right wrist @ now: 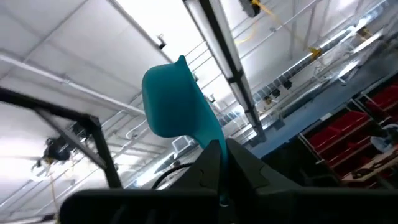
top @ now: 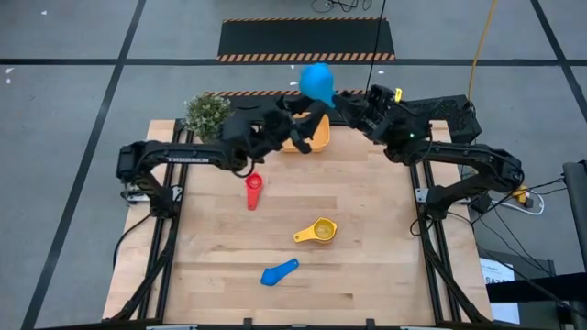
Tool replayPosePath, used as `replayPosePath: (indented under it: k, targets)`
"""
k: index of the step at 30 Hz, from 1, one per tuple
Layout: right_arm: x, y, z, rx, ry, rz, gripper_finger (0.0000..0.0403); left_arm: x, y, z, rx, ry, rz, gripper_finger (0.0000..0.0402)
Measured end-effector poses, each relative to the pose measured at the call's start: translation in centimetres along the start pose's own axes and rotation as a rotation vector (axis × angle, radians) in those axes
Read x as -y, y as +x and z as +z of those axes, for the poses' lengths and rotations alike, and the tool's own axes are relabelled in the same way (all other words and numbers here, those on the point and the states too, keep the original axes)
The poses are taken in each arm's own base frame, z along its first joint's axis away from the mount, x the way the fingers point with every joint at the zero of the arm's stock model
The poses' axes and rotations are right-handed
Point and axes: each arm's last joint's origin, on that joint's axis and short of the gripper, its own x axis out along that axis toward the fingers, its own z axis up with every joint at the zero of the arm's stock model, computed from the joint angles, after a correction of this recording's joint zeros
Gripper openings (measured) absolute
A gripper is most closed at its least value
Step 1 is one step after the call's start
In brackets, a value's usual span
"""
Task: Nest measuring cups in basket
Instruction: Stack the light blue measuring cup on top of the yellow measuring cup
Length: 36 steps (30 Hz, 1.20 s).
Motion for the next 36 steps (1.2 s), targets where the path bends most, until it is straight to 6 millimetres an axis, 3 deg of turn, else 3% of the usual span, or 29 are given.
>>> replayPosePath:
  k: [6, 9, 22, 28, 36]
  targets:
    - [-0.4, -0.1, 0.7, -0.006, -0.065, 0.027, 0.0, 0.5, 1.4, -0.8, 0.051, -0.039, -0.01, 0.027]
    - [-0.5, -0.2, 0.9, -0.021, -0.072, 0.036, 0.0, 0.8, 1.6, -0.7, 0.067, -0.038, 0.002, 0.025]
    - [0.2, -0.3, 0.5, -0.078, -0.062, -0.032, 0.0, 0.5, 1.7, -0.6, 0.062, 0.033, -0.012, 0.0108]
    - [0.4, -0.4, 0.8, -0.075, -0.049, -0.045, 0.0003, -0.1, 1.8, -0.7, 0.041, 0.08, 0.0, 0.0014]
    - [1.4, -1.2, 1.9, -0.147, 0.17, -0.159, 0.0045, -1.0, 1.8, -0.2, -0.062, 0.118, 0.04, 0.0007]
